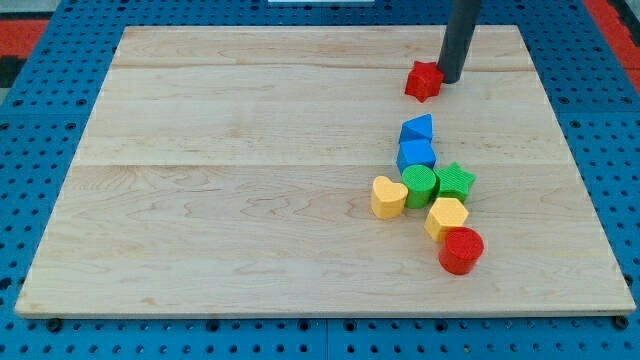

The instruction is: Separate green star and blue cube

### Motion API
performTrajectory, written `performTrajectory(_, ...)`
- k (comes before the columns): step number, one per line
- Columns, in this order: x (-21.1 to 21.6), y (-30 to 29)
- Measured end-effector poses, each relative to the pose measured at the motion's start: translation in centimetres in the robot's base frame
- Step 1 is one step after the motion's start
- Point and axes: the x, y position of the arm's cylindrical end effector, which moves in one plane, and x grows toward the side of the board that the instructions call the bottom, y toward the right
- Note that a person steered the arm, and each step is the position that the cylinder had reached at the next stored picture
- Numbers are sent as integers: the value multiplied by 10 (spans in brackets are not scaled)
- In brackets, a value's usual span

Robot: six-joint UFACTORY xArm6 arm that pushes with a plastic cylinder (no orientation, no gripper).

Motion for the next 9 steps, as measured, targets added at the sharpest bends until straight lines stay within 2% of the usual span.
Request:
performTrajectory(1,42,45)
performTrajectory(2,116,57)
performTrajectory(3,138,20)
performTrajectory(5,198,-17)
performTrajectory(6,198,-45)
performTrajectory(9,186,-58)
